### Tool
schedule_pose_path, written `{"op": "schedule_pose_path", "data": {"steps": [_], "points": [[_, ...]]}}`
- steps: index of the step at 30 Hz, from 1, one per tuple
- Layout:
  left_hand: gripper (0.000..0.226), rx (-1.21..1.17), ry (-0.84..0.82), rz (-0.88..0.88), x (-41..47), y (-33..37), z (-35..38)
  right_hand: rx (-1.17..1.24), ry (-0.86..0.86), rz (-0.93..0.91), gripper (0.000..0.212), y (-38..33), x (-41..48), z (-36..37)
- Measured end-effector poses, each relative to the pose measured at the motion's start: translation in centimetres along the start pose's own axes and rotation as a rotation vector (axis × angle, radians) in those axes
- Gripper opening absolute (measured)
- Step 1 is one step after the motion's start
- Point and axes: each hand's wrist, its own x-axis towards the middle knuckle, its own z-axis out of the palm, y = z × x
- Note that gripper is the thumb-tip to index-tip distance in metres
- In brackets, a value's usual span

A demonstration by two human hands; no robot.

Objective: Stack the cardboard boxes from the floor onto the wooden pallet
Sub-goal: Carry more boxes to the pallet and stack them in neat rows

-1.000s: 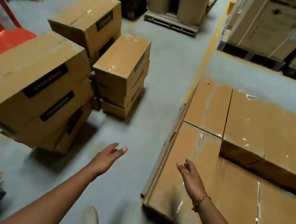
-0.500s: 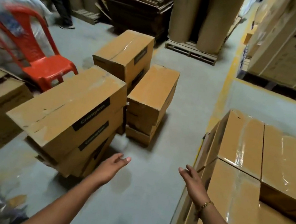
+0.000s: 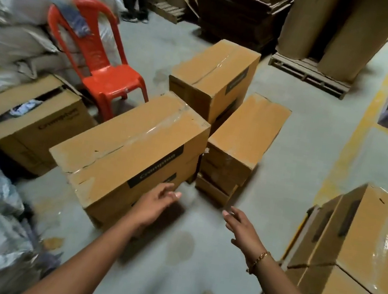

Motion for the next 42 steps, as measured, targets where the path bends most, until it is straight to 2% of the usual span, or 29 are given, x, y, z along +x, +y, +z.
{"op": "schedule_pose_path", "data": {"steps": [5,11,16,18,21,25,27,32,37,40,42], "points": [[0.038,-0.012,0.127,0.031,2.7,0.8,-5.6,-0.096,-0.122,0.024,0.071,-3.9,4.4,3.7],[0.035,0.055,0.255,0.085,7.7,0.4,-15.6,-0.096,-0.160,0.034,0.070,-7.4,8.4,11.0],[0.037,0.138,0.337,0.104,13.6,-1.1,-24.1,0.011,-0.096,0.095,0.071,-9.3,11.2,18.8],[0.053,0.257,0.347,0.105,15.9,-2.2,-27.1,0.077,-0.064,0.126,0.071,-10.2,12.0,21.8],[0.069,0.431,0.305,0.005,19.0,-4.1,-30.8,0.145,-0.017,0.187,0.065,-11.5,13.1,25.4],[0.085,0.506,0.124,-0.093,22.3,-6.5,-33.5,0.228,0.040,0.254,0.057,-12.1,14.1,28.7],[0.081,0.463,0.072,-0.129,23.2,-7.0,-33.8,0.259,0.063,0.271,0.052,-12.2,14.2,30.0],[0.068,0.357,0.014,-0.139,25.0,-6.7,-34.1,0.250,0.096,0.296,0.071,-11.4,14.4,32.3],[0.068,0.339,-0.050,-0.090,26.0,-6.1,-34.1,0.227,0.183,0.195,0.070,-11.1,13.9,32.6],[0.078,0.365,-0.062,-0.051,25.1,-5.4,-32.9,0.238,0.240,0.190,0.068,-10.4,12.5,31.6],[0.071,0.375,-0.090,-0.012,24.1,-4.7,-31.5,0.249,0.285,0.171,0.064,-9.5,11.2,30.5]]}}
